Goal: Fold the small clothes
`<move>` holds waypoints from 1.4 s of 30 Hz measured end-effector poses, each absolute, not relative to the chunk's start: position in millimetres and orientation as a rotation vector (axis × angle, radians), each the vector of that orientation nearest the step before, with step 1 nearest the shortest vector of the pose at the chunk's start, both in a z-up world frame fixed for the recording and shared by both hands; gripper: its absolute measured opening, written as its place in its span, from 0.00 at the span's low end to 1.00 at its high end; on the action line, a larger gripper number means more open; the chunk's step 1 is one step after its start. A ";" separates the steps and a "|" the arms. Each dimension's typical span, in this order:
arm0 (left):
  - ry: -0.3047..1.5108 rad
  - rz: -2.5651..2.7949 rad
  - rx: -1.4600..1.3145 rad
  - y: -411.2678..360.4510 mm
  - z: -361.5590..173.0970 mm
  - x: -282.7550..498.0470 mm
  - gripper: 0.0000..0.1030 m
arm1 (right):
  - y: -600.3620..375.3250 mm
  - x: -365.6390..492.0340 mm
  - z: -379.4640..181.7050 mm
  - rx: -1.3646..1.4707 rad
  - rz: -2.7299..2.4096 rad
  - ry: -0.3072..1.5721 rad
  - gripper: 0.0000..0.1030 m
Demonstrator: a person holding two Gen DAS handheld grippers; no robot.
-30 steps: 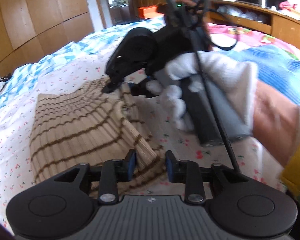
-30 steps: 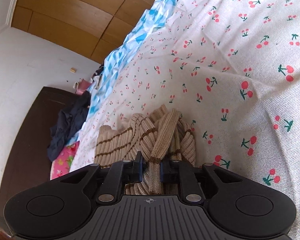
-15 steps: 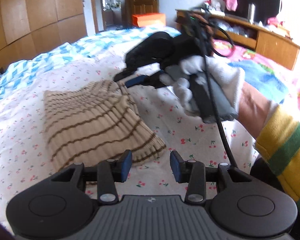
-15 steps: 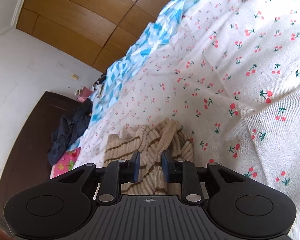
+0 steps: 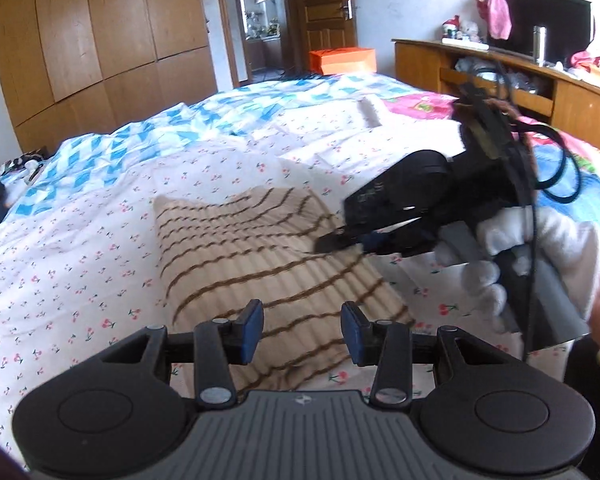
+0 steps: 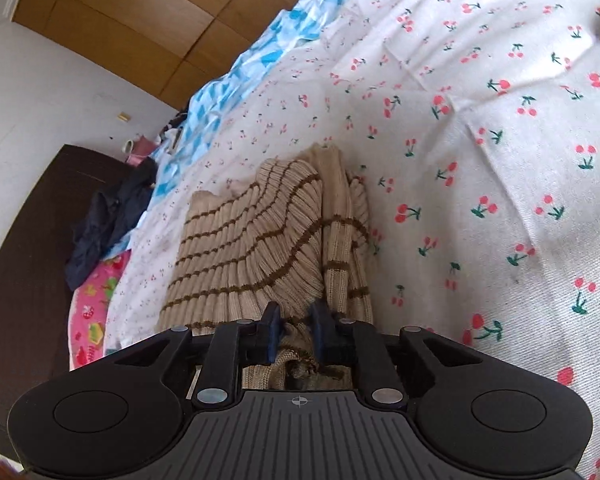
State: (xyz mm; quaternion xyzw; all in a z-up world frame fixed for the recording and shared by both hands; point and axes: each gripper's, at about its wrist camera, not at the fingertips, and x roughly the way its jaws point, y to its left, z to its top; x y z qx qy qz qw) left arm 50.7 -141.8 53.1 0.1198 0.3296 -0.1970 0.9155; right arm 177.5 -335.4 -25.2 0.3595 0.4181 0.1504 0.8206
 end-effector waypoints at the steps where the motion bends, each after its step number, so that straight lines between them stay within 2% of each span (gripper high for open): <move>1: 0.683 -0.404 0.246 -140.0 51.6 53.3 0.45 | -336.2 176.3 -23.0 0.763 0.327 0.883 0.14; 4: 0.694 -0.389 0.262 -135.3 47.5 61.1 0.45 | -335.9 173.0 -14.3 0.744 0.326 0.842 0.24; 7: 0.691 -0.370 0.263 -129.6 46.8 66.9 0.46 | -336.0 175.2 -11.5 0.756 0.315 0.812 0.25; 16: 0.686 -0.322 0.233 -119.6 44.4 81.7 0.46 | -320.0 206.1 -17.9 0.733 0.285 0.815 0.42; 21: 0.696 -0.321 0.255 -120.5 40.1 83.1 0.47 | -316.1 214.5 -23.3 0.746 0.286 0.808 0.42; 24: 0.694 -0.314 0.252 -120.1 40.7 84.7 0.47 | -326.9 214.1 -26.5 0.804 0.298 0.784 0.41; 26: 0.689 -0.310 0.247 -121.1 42.2 87.4 0.47 | -325.3 214.6 -28.4 0.792 0.287 0.785 0.26; 29: 0.685 -0.299 0.251 -125.1 43.2 91.8 0.47 | -323.1 211.9 -25.3 0.782 0.312 0.779 0.16; 34: 0.663 -0.302 0.251 -129.2 47.5 90.6 0.47 | -348.3 195.1 -17.2 0.867 0.350 0.716 0.12; 38: 0.669 -0.298 0.240 -130.9 43.0 94.1 0.54 | -350.5 198.7 -34.9 0.861 0.307 0.781 0.12; 42: 0.728 -0.267 0.307 -138.0 20.9 102.5 0.55 | -343.1 205.6 -38.9 0.849 0.302 0.793 0.13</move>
